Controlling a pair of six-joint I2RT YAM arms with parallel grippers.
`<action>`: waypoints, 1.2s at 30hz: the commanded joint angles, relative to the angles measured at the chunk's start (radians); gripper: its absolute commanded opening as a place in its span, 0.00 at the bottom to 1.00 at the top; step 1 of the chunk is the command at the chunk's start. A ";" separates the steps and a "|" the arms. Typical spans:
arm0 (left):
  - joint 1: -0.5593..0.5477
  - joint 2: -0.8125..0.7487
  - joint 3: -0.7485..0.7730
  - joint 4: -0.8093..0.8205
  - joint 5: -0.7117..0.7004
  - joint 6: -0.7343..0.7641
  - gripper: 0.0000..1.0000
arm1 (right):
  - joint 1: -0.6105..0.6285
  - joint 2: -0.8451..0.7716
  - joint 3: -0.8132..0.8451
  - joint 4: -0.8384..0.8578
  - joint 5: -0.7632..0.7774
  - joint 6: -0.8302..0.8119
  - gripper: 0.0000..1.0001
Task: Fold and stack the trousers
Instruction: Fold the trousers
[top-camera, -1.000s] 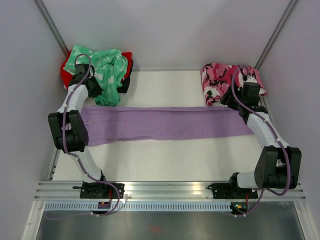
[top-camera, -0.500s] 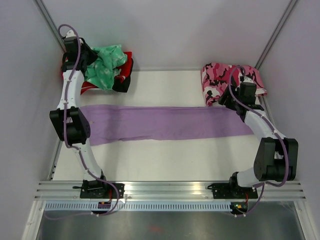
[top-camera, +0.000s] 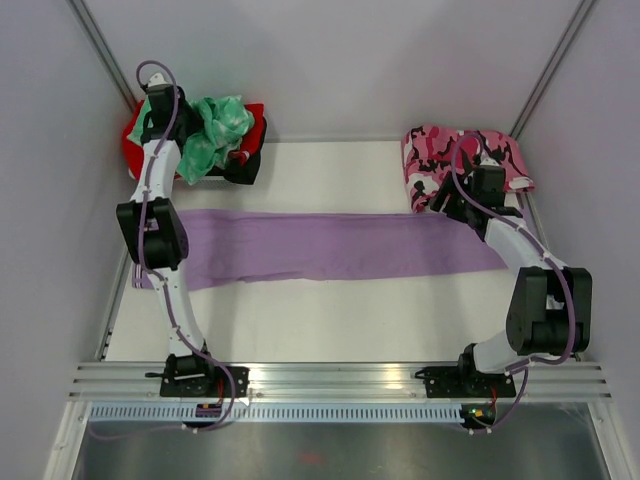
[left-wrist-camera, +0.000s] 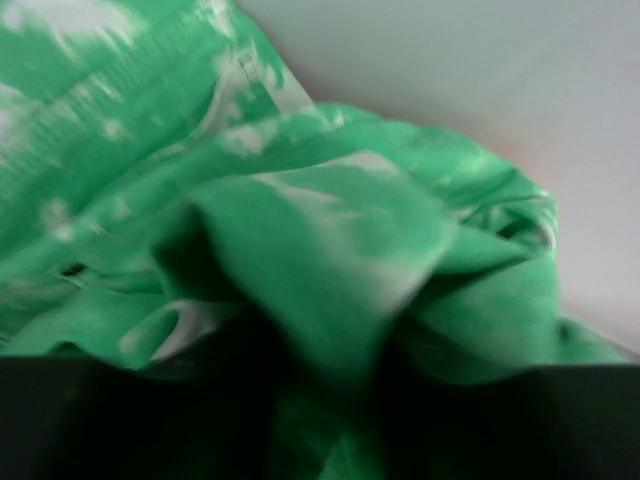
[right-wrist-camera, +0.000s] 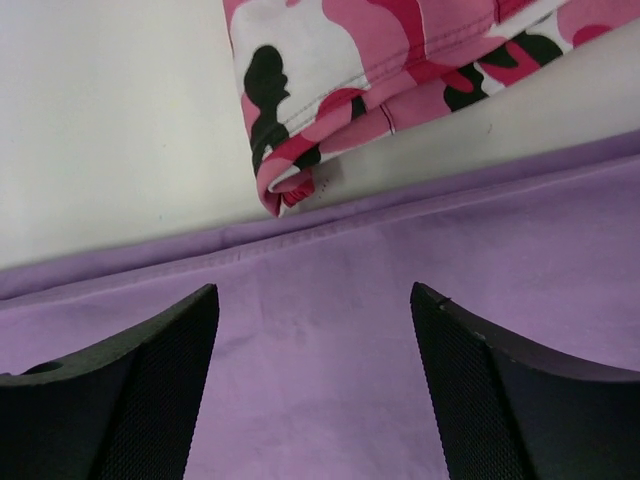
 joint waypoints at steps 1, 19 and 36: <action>-0.041 -0.023 -0.045 -0.068 -0.020 0.120 0.53 | 0.006 -0.021 0.110 -0.038 -0.010 -0.019 0.86; -0.024 -0.966 -0.483 -0.405 0.024 -0.007 0.95 | 0.024 -0.216 0.030 -0.141 -0.118 -0.035 0.81; -0.100 -0.979 -1.202 -0.122 0.018 -0.110 0.59 | 0.038 -0.035 -0.081 0.032 -0.009 0.013 0.69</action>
